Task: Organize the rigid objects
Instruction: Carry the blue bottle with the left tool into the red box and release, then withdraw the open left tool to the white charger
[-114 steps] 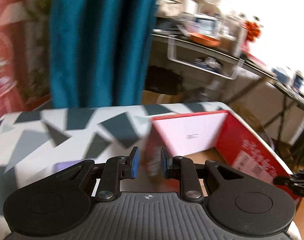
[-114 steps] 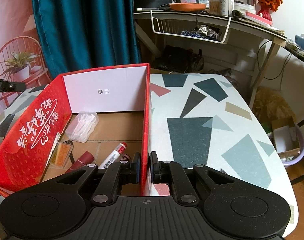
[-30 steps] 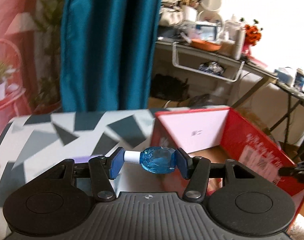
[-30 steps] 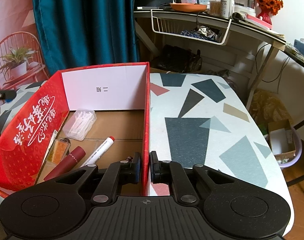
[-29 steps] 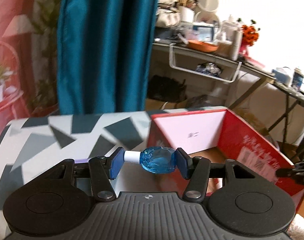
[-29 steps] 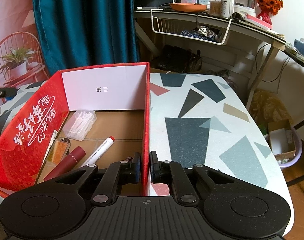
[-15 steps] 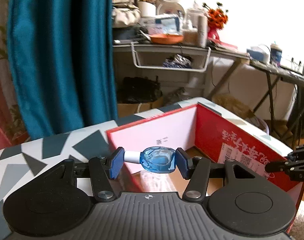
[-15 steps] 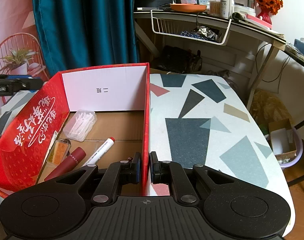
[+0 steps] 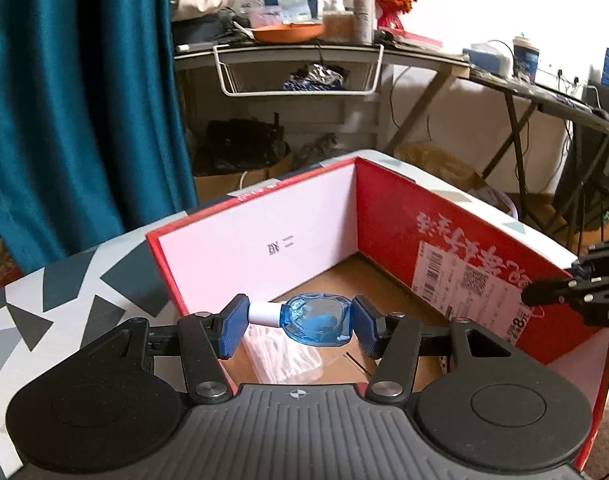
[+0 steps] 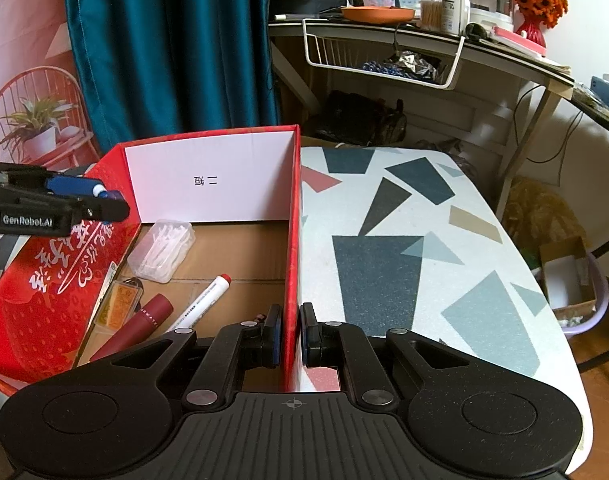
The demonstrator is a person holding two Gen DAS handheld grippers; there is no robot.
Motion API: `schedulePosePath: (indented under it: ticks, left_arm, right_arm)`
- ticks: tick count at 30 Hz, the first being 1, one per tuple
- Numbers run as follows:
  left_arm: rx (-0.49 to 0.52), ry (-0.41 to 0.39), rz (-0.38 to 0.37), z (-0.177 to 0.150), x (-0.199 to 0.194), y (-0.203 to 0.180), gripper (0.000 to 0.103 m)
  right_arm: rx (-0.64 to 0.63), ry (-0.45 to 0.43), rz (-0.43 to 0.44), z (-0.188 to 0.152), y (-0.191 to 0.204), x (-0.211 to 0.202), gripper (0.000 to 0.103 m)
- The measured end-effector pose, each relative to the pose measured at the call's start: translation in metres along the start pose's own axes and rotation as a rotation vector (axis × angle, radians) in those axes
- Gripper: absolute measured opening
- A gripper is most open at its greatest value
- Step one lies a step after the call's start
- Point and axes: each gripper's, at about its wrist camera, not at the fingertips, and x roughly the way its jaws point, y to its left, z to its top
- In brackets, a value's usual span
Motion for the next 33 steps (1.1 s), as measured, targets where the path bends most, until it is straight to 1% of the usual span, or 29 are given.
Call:
schedulePosePath:
  ticks: [4, 8, 12, 16, 21, 25, 29, 33]
  left_arm:
    - [-0.015, 0.014, -0.004, -0.003, 0.001, 0.002, 0.059]
    - [-0.027, 0.012, -0.004, -0.002, 0.000, 0.004, 0.059]
    - [-0.060, -0.015, 0.000, 0.002, -0.009, 0.011, 0.059]
    - [-0.111, -0.073, 0.008, 0.004, -0.025, 0.026, 0.059]
    - [-0.169, -0.107, 0.080, 0.003, -0.043, 0.053, 0.061]
    - [-0.253, -0.112, 0.145, -0.004, -0.056, 0.087, 0.061]
    - [-0.322, -0.085, 0.241, -0.016, -0.063, 0.116, 0.061]
    - [-0.395, -0.037, 0.296, -0.033, -0.057, 0.133, 0.063]
  right_arm:
    - [0.002, 0.000, 0.001, 0.000, 0.000, 0.000, 0.009]
    - [0.002, 0.000, 0.000, 0.000, 0.000, 0.001, 0.009]
    - [0.002, 0.000, 0.001, 0.000, 0.000, 0.001, 0.009]
    - [0.002, 0.000, 0.001, 0.000, 0.000, 0.000, 0.009]
    - [0.003, -0.001, 0.001, -0.001, 0.001, 0.000, 0.009]
    - [0.003, -0.001, 0.001, 0.000, 0.001, 0.000, 0.009]
    - [0.004, -0.001, 0.001, 0.000, 0.000, 0.000, 0.010]
    - [0.003, -0.001, 0.000, 0.000, 0.001, 0.000, 0.010]
